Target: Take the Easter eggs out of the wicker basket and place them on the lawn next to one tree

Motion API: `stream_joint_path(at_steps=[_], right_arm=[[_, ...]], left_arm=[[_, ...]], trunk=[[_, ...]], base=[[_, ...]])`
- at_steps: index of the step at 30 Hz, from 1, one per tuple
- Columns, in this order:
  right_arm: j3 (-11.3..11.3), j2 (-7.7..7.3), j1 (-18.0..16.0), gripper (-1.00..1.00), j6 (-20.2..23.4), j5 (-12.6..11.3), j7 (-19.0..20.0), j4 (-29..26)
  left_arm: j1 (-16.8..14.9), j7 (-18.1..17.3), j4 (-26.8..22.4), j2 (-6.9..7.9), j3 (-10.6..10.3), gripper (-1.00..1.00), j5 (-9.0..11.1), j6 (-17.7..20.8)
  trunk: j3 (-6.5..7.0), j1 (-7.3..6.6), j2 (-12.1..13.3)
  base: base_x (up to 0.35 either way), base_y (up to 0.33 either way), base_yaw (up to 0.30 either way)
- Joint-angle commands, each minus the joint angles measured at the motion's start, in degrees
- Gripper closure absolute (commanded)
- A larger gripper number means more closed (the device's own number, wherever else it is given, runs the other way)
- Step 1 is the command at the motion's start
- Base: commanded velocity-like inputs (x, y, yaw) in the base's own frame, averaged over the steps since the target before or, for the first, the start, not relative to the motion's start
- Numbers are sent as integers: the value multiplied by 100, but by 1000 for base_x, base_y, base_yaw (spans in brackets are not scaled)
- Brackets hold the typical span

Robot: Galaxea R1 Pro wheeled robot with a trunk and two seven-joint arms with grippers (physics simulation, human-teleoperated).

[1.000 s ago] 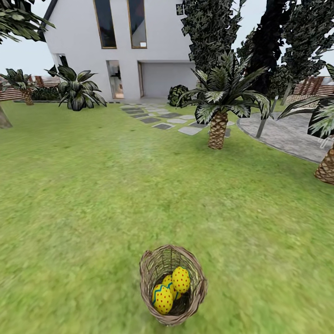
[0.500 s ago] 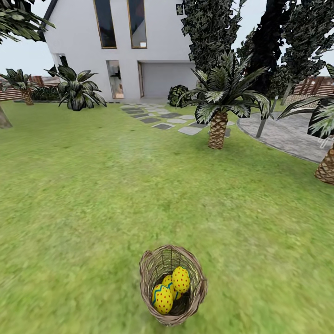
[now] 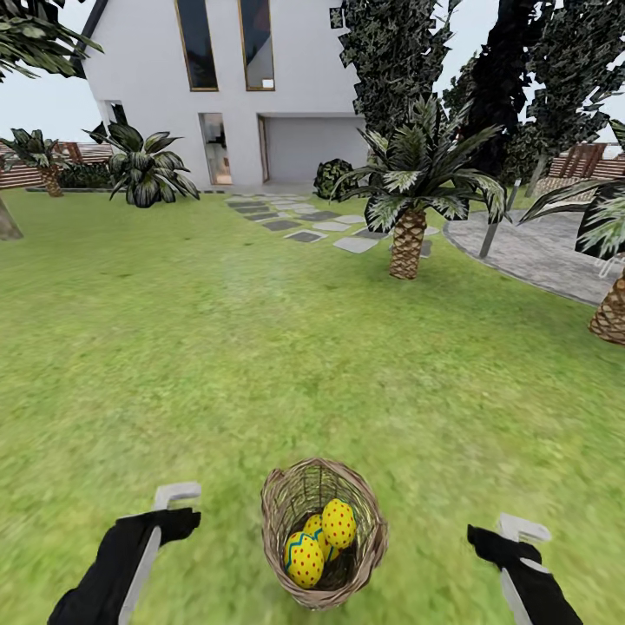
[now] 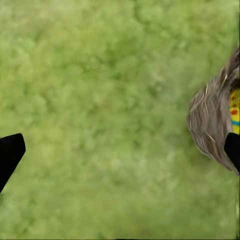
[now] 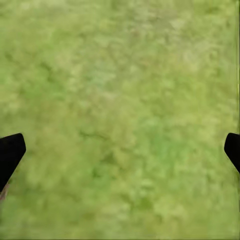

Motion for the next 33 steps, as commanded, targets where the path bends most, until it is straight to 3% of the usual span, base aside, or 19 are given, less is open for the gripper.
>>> stream_joint_path(at_steps=[1,5,10,13,18,20,23,28,33], right_arm=[[-94,-4,-86,-100,108,-2,-23,-15],[-223,-39,-226,-100,442,11,-35,-49],[-251,-81,-323,-100,702,9,-30,-179],[-254,-93,-345,-100,902,16,-19,-200],[-246,-97,-456,-100,1406,18,-2,-207],[-230,-85,-575,-100,1733,24,6,-215],[-198,-67,-613,-100,1847,60,-2,-268],[-178,-57,-625,-100,1849,67,-6,-269],[-172,-47,-626,-100,1845,56,-6,-231]], left_arm=[[-137,10,-127,-12,-11,-100,4,154],[-769,9,14,-231,-5,-100,25,338],[-1930,26,1416,-381,16,-100,35,349],[-2546,29,2001,-420,14,-100,31,347],[-3244,166,2301,-466,12,-100,32,354],[-3489,233,2377,-560,10,-100,40,351],[-3557,252,2472,-591,-4,-100,29,334],[-3577,264,3245,-535,-17,-100,-29,279],[-3580,258,3471,-530,-63,-100,-50,279]], trunk=[[-6,0,-3],[-6,0,-3],[-6,0,-3],[-6,0,-3],[-6,0,-3],[-6,0,-3],[-6,0,-3],[4,0,-3],[25,0,-3]], base=[[0,0,0],[0,0,0],[0,0,0],[0,0,0],[0,0,0],[0,0,0],[0,0,0],[0,0,-116],[0,0,-243]])
